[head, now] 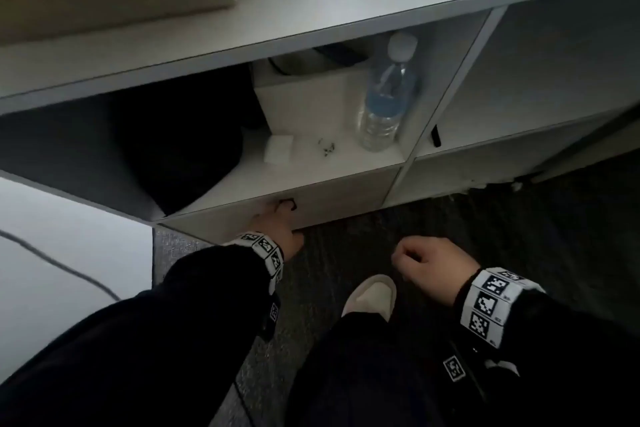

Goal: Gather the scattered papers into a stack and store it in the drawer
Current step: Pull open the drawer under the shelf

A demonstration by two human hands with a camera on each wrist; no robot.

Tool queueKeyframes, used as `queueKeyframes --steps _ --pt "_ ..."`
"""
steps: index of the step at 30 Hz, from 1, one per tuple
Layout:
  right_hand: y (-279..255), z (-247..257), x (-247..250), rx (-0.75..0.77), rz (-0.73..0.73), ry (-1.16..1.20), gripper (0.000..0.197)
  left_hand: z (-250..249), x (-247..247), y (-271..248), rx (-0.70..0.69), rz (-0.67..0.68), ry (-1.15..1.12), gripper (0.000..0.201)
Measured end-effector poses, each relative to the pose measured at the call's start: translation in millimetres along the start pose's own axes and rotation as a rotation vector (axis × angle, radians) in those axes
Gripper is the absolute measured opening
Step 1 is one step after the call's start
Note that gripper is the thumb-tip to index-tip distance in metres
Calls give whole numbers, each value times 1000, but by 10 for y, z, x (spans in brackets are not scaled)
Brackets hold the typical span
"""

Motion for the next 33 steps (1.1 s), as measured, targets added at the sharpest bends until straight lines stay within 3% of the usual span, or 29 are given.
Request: queueKeyframes --steps 11,19,21,24,26,28,33 --pt "261 109 -102 157 -13 -230 18 30 -215 56 -16 -72 114 59" --pt "282 73 -130 235 -143 -477 72 21 -268 -630 -105 100 295 66" --pt "288 78 -176 218 -89 -511 78 58 -192 -769 -146 68 265 57" --pt "252 35 -271 163 5 -533 74 142 -106 -941 -223 -92 202 53" --pt "183 -9 -319 158 17 -542 72 222 -84 -1019 -147 -131 185 57" --pt "97 -50 -333 157 39 -549 73 305 -137 -1098 -45 -49 197 61" --pt "-162 -176 -315 118 89 -504 74 324 -299 -1261 -1 48 220 59"
Point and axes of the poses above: each hand's wrist, its own y-axis towards the middle knuckle, its own x-axis out of the back of the hand, z = x × y, the point moved 1 cm from there along y, towards the middle knuckle, and after that the axes turned 1 degree about z, right-handed, at the moved point
